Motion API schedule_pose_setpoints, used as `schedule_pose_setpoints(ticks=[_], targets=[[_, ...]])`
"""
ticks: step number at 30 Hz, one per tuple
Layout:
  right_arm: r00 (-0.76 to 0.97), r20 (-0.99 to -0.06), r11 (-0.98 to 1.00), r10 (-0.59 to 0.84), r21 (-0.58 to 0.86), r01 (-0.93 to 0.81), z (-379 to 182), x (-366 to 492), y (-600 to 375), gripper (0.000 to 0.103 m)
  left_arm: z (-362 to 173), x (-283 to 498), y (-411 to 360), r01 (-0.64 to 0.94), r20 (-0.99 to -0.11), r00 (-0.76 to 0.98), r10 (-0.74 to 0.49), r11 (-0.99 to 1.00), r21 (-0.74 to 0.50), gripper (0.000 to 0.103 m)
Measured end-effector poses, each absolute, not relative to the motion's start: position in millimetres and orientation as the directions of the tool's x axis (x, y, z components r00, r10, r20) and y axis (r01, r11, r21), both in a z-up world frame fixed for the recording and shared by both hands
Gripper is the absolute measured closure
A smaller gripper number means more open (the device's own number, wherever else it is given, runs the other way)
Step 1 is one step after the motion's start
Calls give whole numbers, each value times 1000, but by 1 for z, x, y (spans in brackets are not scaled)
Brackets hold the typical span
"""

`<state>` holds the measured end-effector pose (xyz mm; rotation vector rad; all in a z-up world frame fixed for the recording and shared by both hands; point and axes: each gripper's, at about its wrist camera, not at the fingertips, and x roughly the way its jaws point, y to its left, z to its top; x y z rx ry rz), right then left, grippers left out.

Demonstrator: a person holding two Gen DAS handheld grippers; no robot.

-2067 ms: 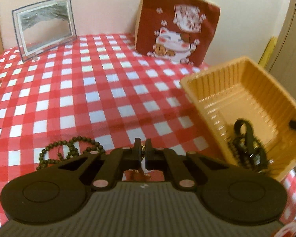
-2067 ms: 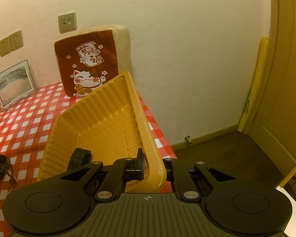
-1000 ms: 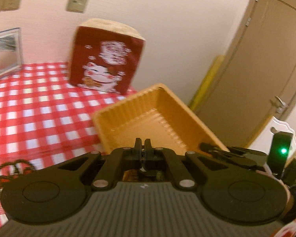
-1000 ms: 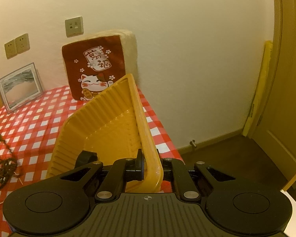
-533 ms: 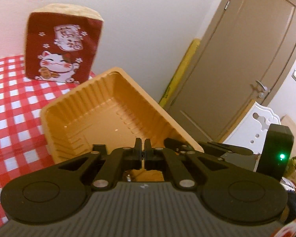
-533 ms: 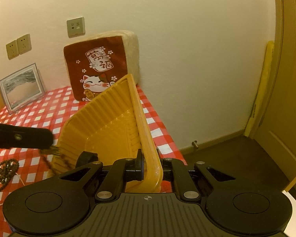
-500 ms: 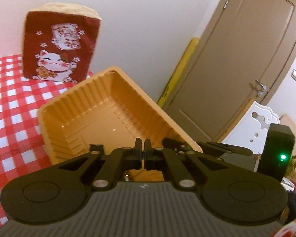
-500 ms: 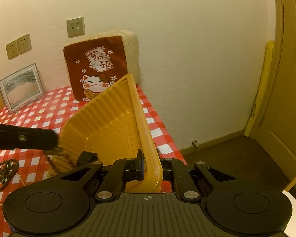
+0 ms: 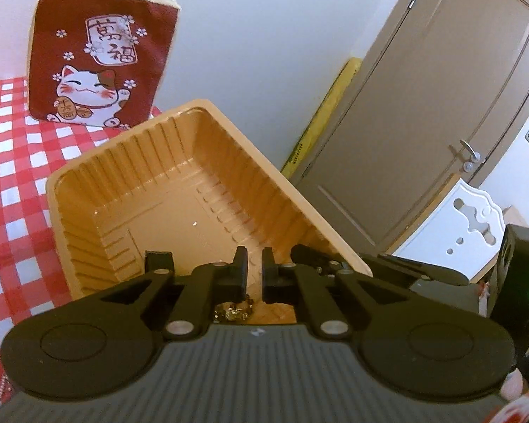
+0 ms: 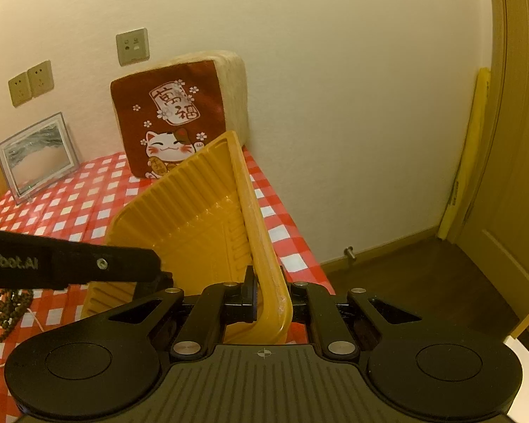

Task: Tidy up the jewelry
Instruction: 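Move the left gripper back toward the bead necklace on the table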

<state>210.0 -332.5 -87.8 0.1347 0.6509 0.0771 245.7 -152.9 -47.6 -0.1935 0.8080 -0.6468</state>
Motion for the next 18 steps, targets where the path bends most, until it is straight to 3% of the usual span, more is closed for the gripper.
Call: schedule_pose_setpoints(ticks=[4,14,18], targets=[[793,-599,988,115,149,-30,-88,211,-332,95,-41,247,-137,422,-603,551,-577,816,-395,87],[793,-598,989,113,145,-32,-89,211,-331,95,-29,236,-65,247,-622,662,-417,906,-345,75],[793,-598,989,113,144,-32,-89,212,-330,95,-32,224,-30,150,-643,692,-329,936,-317,74]])
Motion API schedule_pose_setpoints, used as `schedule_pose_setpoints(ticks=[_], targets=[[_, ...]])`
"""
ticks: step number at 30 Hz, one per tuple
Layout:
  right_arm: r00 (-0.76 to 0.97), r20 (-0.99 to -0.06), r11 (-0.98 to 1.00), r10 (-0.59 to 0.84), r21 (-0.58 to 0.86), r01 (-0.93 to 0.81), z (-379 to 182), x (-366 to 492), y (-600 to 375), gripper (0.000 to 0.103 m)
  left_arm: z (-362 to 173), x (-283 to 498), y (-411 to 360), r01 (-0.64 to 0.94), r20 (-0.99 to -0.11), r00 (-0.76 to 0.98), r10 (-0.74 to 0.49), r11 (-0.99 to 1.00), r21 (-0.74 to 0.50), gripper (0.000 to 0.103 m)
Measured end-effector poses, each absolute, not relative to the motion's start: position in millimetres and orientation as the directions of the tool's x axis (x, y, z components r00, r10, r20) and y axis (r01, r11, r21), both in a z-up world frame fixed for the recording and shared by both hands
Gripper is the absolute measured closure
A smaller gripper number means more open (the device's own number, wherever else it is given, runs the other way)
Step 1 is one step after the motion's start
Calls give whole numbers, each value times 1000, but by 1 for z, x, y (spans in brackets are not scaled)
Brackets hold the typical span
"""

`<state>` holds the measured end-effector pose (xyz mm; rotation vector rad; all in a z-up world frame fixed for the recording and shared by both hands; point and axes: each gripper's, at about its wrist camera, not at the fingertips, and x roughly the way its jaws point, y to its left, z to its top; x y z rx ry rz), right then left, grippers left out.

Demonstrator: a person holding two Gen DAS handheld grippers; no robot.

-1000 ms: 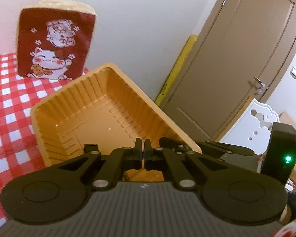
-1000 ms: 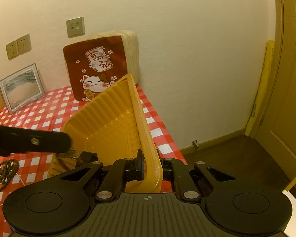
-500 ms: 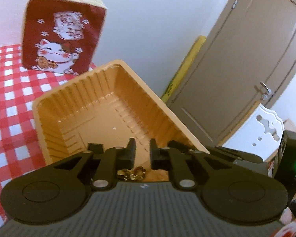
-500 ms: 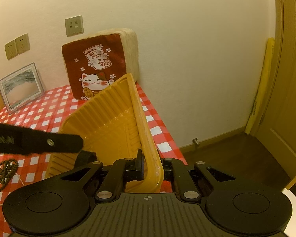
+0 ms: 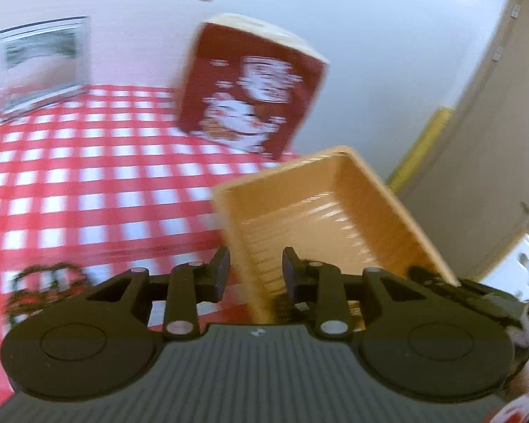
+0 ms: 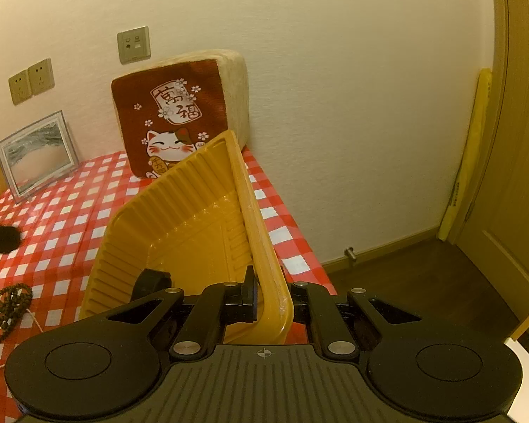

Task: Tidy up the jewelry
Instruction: 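Move the left gripper back toward the bead necklace on the table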

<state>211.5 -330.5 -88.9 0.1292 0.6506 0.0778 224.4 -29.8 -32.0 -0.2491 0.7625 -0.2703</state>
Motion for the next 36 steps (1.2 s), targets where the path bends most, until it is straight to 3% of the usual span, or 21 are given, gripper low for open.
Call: schedule_pose_setpoints(ticks=[14,27,36], targets=[[796,-596,992,107,121,-42,-87,209,-322,95,-50,173,59,-124,-717,694,-66,970,-209,73],[797,-596,993,95,109,-37,-85,207,-318,95,-57,140,91,-229,-739,673,34,959,-165,70],[796,-598,994,92,103,-37,-85,207,-314,95,-64,133,89,-220,-750,660,44,966,-137,69]])
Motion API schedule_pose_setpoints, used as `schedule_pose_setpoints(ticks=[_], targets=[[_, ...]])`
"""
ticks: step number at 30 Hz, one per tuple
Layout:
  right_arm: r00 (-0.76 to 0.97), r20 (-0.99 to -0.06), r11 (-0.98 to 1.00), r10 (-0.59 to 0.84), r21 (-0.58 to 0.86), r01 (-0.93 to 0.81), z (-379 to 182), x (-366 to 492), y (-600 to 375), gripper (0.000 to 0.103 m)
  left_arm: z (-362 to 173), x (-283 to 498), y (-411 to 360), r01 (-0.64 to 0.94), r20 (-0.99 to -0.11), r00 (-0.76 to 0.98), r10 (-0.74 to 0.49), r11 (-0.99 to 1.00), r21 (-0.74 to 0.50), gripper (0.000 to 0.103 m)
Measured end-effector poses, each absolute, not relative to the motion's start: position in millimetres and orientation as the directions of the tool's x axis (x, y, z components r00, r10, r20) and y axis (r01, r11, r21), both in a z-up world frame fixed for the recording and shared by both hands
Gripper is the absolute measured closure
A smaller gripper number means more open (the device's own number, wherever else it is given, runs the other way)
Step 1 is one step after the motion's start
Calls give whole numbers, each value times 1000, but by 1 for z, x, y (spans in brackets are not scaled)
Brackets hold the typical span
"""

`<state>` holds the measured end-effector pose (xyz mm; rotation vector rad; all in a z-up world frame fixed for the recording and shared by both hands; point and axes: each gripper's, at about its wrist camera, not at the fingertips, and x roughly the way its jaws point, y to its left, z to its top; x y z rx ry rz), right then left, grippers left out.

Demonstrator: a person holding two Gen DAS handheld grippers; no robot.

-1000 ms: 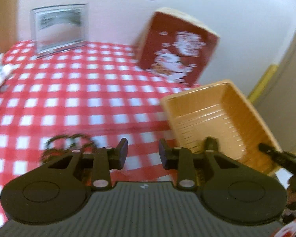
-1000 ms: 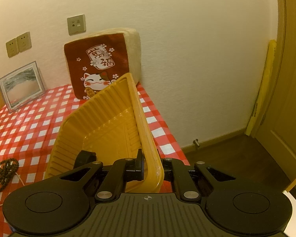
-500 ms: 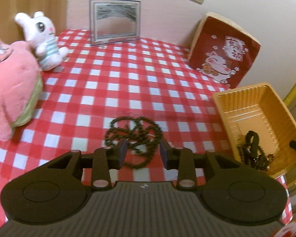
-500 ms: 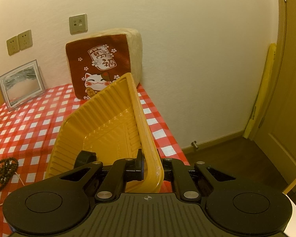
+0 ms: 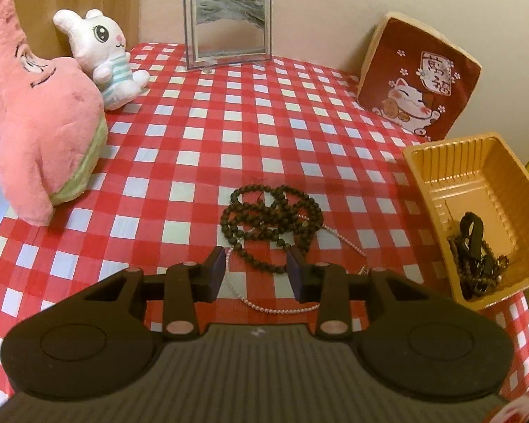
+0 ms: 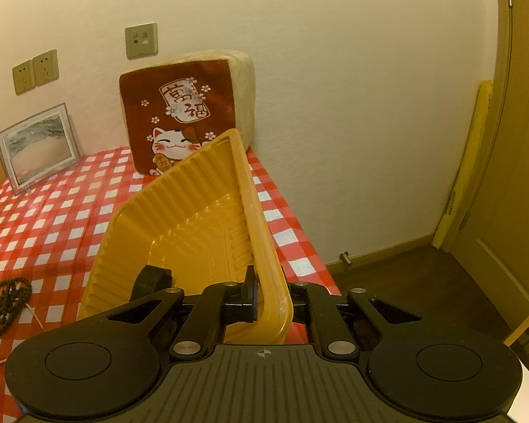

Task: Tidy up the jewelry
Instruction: 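Move the left gripper back toward the bead necklace on the table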

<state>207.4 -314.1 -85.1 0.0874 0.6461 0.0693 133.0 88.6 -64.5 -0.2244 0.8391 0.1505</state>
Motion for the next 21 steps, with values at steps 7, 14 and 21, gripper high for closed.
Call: schedule_pose_setpoints(ticks=[7,14,21], targets=[[796,-599,994,92,103,-37,-85,207,-313,95,-69,136,82,-187,-753,657,33,975,-120,69],[795,-600,994,92,103,-37,-85,208,-313,95,-74,146,76,-129,-753,658,10,987,-99,69],[794,-601,994,92,105,-35,-86,210,-314,95,-84,168,62,-27,-737,675,-14,999,-44,70]])
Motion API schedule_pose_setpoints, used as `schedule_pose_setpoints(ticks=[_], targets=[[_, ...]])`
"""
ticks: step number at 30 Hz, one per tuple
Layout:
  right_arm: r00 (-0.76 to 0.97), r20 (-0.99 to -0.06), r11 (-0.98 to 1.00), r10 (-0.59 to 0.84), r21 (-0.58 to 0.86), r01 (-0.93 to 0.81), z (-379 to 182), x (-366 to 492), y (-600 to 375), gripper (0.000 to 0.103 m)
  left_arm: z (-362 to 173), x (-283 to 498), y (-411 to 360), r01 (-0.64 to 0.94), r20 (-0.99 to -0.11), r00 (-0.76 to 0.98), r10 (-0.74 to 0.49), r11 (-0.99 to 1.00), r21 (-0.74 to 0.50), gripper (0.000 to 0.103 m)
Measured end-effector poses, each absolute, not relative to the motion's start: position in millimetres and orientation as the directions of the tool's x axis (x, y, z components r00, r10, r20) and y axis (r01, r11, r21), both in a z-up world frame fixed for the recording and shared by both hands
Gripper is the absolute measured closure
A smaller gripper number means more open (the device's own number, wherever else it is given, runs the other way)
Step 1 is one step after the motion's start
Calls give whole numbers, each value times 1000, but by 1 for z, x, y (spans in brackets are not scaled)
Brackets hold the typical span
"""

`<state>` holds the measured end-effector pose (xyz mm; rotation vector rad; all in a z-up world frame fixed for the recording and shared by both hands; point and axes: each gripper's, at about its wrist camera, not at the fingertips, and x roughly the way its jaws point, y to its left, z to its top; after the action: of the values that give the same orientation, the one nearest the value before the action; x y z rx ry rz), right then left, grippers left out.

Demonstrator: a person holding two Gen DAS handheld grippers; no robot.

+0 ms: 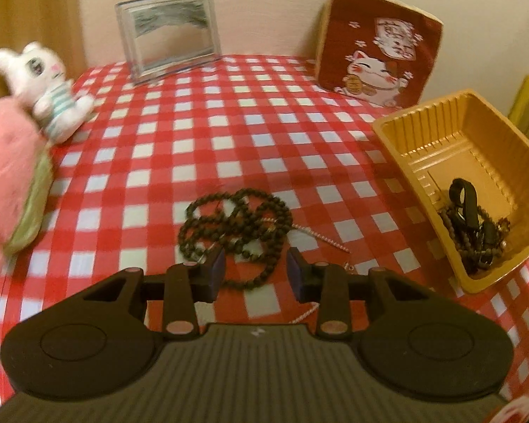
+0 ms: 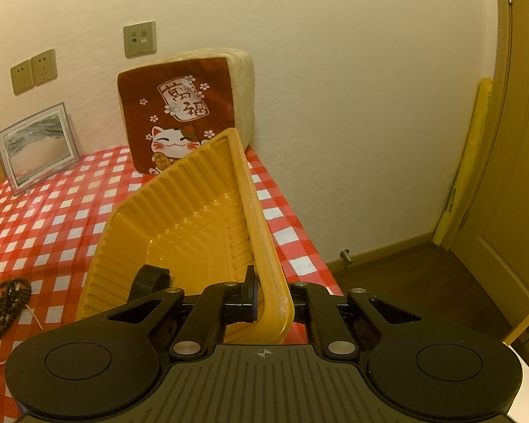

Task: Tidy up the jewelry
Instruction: 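Move the left gripper back toward the bead necklace on the table, then close the left gripper on the dark wooden bead necklace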

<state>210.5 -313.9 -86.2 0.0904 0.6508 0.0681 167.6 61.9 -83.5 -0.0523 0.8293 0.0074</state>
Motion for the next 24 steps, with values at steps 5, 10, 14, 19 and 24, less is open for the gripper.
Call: schedule_pose_setpoints(ticks=[5,10,14,19,24], targets=[[792,-603,994,92,107,-34,-87,212,-314,95,-96,193,52,43,-732,681,-27,999,4,73],[788,-610,994,88,106,-29,-90,214,-314,95,-109,219,48,87,-740,672,-29,995,41,79],[784,-615,994,86,110,-23,-91,218,-314,95,-119,235,45,135,-754,656,-32,988,76,87],[780,-620,994,82,109,-18,-92,220,-314,95,-125,244,43,173,-760,648,-42,980,94,93],[776,-627,994,76,108,-11,-94,222,-315,95,-131,246,40,198,-770,637,-43,974,109,95]])
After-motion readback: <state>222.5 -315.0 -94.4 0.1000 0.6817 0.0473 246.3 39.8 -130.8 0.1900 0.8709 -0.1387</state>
